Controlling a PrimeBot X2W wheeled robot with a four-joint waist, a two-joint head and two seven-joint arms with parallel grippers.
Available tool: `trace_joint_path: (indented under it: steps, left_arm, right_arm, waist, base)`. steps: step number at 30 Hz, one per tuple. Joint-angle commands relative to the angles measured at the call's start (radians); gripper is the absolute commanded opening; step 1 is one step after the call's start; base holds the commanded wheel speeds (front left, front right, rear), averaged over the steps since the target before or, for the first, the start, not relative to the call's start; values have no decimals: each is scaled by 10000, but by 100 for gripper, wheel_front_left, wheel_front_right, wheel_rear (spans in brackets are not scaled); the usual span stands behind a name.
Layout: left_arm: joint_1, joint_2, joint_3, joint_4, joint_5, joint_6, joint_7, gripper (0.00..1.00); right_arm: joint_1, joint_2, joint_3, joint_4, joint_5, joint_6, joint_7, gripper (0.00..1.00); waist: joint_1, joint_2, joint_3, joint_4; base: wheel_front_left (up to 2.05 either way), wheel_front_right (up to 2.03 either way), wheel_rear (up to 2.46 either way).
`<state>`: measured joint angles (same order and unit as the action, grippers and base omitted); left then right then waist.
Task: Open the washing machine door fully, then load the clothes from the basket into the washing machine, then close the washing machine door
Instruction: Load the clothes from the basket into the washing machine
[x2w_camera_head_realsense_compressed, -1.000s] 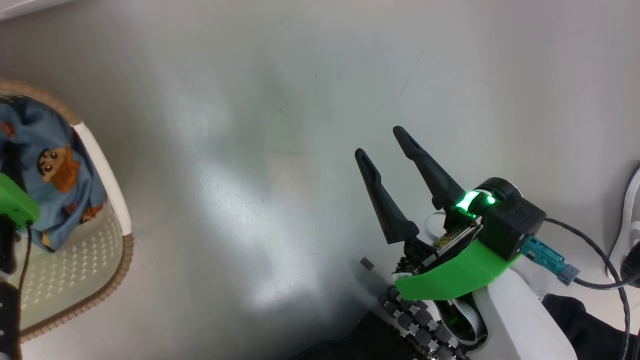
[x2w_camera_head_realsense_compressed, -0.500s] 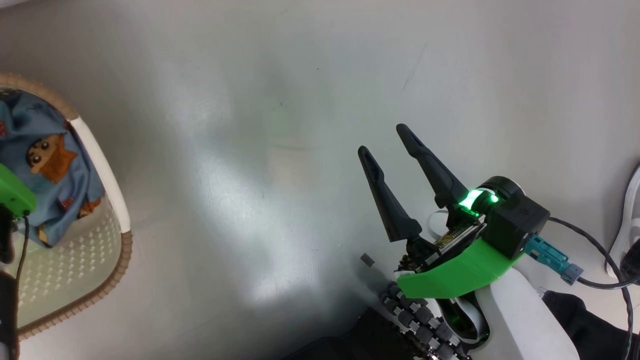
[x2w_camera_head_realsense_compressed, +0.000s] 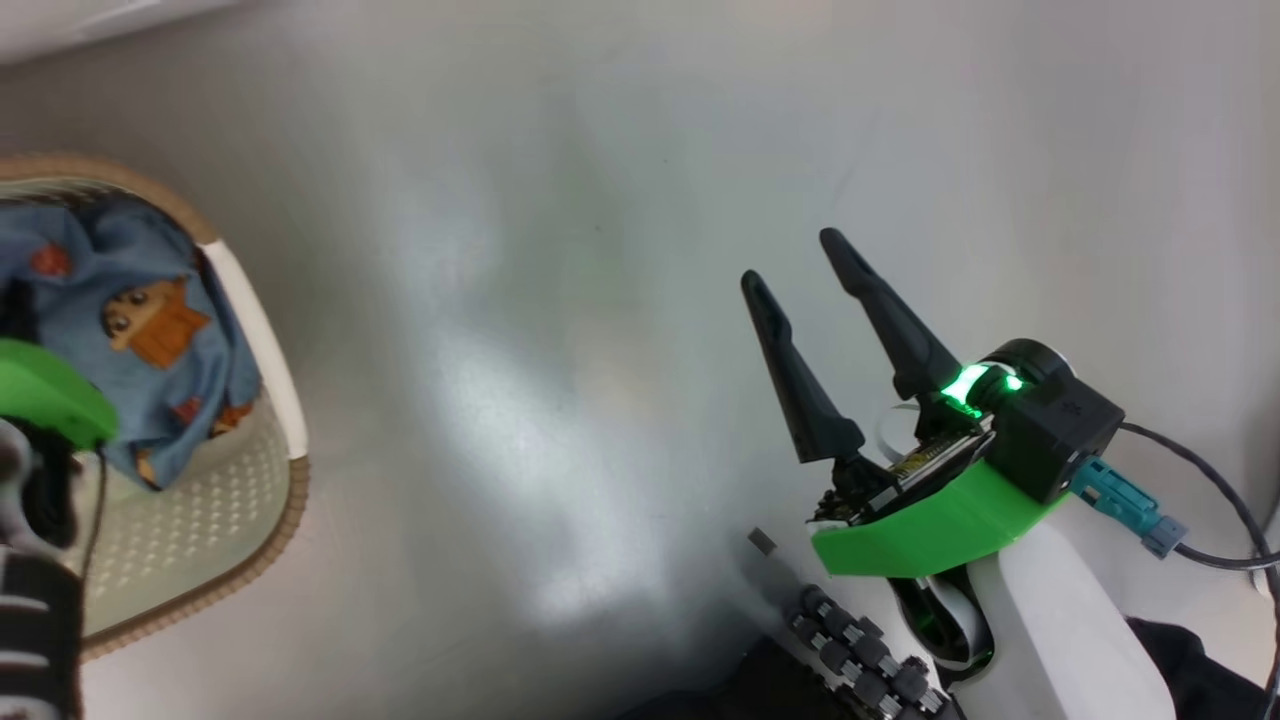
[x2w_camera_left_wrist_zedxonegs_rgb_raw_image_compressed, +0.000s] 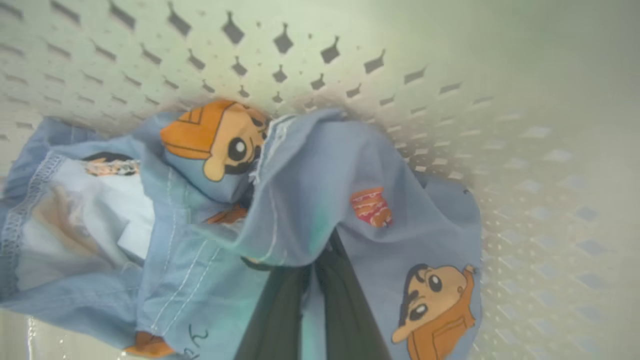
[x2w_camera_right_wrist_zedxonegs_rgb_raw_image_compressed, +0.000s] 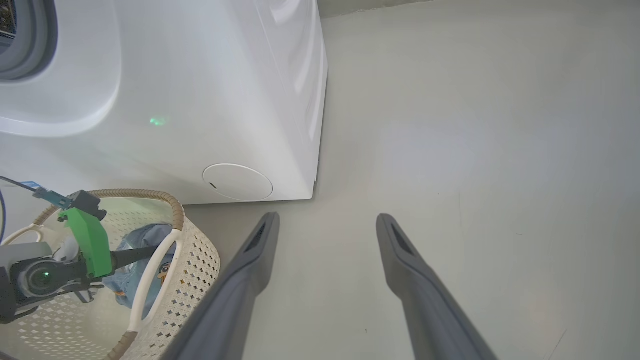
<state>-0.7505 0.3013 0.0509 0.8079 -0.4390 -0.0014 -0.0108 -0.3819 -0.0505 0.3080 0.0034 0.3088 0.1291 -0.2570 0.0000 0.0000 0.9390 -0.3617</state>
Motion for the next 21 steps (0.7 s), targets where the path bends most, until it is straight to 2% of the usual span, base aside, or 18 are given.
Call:
trace_joint_path:
  steps: [1, 21]
  left_arm:
    - [632, 204, 202, -140, -97, -65, -191, 0]
    - [2644, -1080, -43, -815, -654, -790, -1956, 0]
  right_arm:
    - [300, 3, 51, -147, -74, 16, -48, 100]
    - [1178, 3, -959, 47, -1014, 16, -48, 100]
  waist:
    - [0, 0, -361, 308]
    - [0, 0, -2921, 1621]
  base:
    - [0, 0, 0]
    - [0, 0, 0]
